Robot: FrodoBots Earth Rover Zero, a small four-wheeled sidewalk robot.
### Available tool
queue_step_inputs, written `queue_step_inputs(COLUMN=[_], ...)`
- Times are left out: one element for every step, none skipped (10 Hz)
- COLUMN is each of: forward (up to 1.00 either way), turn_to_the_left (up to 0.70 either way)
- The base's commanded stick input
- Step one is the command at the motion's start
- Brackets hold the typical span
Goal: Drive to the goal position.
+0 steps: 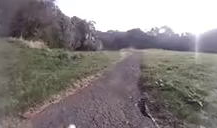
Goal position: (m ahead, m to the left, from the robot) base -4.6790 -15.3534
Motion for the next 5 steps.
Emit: queue_step_inputs(forward=[0.70, 0.70, 0.70, 0.70, 0.70], turn_to_the_left=[0.00, 0.00, 0.00, 0.00, 0.00])
